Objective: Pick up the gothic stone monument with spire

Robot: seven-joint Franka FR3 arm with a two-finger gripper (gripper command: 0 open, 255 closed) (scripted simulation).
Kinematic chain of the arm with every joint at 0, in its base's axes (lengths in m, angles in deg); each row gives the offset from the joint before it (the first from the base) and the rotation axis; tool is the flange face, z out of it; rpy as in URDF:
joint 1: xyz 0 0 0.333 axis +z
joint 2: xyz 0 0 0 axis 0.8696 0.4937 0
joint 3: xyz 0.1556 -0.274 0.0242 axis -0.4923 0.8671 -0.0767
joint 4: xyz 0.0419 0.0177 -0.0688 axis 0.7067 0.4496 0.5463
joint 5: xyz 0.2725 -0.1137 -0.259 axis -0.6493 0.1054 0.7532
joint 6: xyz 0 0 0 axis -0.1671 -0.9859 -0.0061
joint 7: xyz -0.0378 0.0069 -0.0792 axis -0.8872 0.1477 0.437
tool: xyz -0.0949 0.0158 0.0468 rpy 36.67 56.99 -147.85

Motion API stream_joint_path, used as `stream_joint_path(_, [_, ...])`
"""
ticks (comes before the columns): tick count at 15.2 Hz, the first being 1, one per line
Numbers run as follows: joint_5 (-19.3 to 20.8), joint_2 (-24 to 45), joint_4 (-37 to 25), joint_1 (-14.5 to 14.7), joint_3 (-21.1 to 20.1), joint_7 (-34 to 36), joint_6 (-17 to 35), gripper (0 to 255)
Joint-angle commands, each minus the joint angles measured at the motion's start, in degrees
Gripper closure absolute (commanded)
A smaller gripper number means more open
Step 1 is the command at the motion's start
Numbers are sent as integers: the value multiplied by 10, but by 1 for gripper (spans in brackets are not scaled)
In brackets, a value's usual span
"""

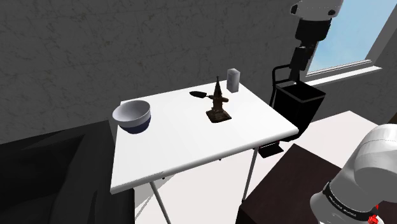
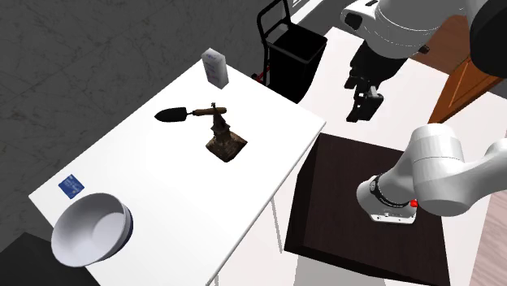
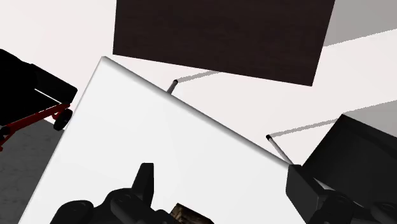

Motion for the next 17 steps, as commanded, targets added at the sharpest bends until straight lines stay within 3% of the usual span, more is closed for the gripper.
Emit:
stream_joint_path(1, [0, 0, 0, 0, 0, 0, 0, 0])
stream_joint_path(9, [-12, 108, 28, -6, -20, 58, 160, 0])
stream_joint_path(17, [-12, 251, 0, -14, -37, 113, 300, 0])
